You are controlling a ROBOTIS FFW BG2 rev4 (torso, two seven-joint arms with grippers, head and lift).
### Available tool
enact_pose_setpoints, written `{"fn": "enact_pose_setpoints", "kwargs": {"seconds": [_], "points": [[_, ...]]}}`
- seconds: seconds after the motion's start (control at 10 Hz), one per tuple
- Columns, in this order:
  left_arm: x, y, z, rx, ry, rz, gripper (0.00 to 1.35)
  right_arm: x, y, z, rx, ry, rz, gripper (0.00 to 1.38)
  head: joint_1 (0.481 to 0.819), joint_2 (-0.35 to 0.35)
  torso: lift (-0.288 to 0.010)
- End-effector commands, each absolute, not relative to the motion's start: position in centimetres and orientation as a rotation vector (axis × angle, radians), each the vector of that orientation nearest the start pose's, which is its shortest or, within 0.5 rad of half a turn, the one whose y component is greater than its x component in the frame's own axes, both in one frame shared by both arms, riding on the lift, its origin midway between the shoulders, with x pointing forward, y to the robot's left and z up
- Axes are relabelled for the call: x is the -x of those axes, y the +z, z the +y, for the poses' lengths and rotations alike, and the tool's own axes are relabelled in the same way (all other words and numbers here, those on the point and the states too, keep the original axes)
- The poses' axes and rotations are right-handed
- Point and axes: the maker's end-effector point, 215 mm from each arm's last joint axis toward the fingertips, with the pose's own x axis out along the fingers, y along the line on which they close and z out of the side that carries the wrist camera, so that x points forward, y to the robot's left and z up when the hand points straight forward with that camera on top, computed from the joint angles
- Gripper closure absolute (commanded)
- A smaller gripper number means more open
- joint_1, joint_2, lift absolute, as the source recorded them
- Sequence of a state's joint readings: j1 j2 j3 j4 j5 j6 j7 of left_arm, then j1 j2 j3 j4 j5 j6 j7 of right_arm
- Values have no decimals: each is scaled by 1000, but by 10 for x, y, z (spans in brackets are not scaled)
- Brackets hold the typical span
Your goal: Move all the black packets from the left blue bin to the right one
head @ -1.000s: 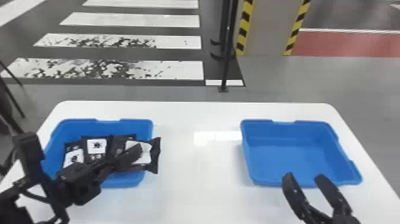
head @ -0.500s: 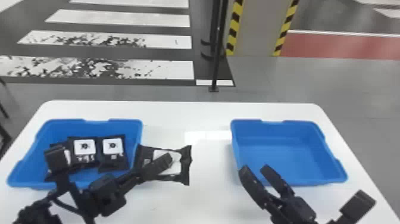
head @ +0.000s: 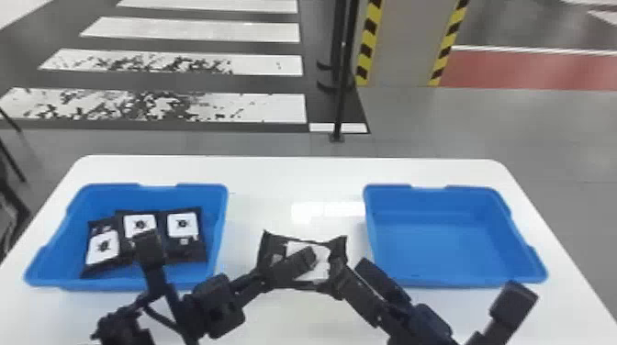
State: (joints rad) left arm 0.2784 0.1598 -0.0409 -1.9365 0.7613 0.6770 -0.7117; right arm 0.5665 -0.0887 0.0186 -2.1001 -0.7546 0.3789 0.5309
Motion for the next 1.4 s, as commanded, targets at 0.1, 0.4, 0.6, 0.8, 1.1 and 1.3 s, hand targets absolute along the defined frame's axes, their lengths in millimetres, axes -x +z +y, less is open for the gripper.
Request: {"fn": "enact_pose_setpoints", "kwargs": {"seconds": [0.1,0.4,0.6,0.8,1.1,1.3], "points": [[-386,-347,13,782,-1027,399,1213,-369,-350,-69,-814,687,252,702,695,-74,-140],[-388,-347,18,781,-1016,391,1213,-374,-353,-78,-836,662,228,1053,695,-84,-140],[-392,-345,21,775,-1003,373,1208,-375,-353,-82,-829,653,206,1274,695,-91,-140],[-395,-357,33,774,-941,380,472,-379,-348,-86,-829,647,181,1273,695,-89,-140],[-398,-365,58,763,-878,374,160,-412,-359,-127,-775,564,154,1273,695,-80,-140],[-403,-357,70,749,-861,348,196,-458,-367,-163,-691,510,119,1273,695,-99,-140]]}}
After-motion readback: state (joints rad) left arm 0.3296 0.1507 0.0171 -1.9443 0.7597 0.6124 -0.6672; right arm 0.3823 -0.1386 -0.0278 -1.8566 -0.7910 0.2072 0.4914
